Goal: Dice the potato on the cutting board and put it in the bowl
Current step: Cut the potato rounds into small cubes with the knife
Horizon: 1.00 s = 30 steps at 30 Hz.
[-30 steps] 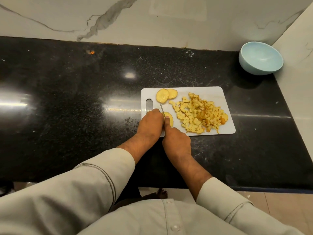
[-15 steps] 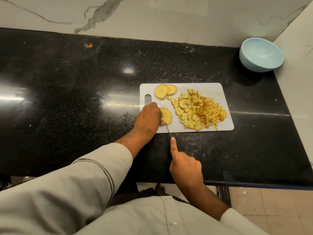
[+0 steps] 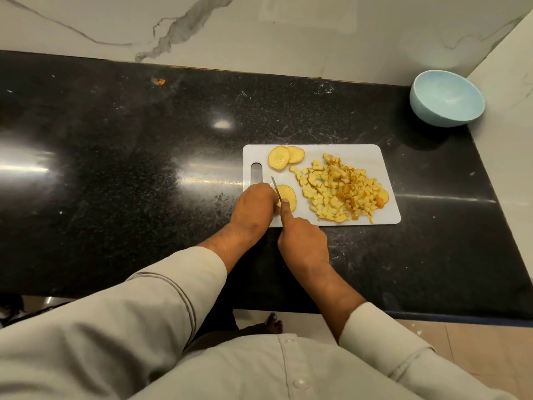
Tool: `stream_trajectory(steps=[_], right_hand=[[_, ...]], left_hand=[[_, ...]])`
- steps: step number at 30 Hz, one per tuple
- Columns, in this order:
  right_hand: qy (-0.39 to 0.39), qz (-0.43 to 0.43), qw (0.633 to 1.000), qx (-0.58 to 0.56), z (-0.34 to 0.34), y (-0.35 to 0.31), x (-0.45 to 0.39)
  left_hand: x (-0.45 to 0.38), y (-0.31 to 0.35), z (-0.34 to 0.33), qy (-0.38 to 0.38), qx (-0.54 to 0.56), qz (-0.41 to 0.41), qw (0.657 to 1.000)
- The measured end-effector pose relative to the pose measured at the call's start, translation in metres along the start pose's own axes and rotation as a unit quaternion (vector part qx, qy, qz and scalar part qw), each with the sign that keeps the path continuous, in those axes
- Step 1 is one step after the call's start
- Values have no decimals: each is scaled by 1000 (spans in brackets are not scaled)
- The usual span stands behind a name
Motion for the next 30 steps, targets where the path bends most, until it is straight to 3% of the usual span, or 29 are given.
stream_trajectory(steps=[11, 22, 30], right_hand=[[-16, -7, 1000, 18, -11, -1, -2], [-20, 7, 1000, 14, -20, 43, 80], [28, 15, 999, 14, -2, 11, 30]], left_hand=[[-3, 0, 0, 14, -29, 7, 999], [-4, -6, 0, 24, 45, 19, 999], [13, -10, -6, 52, 1, -36, 998]])
Point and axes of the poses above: each hand's wrist, its own x-axis away from the middle knuckle, its own z-axis out of the back of the hand, y = z × x, the point moved 3 cm from there along -x, towards the middle knuckle, and after that the axes turned 5 degrees about -z, right-handed, at the moved point
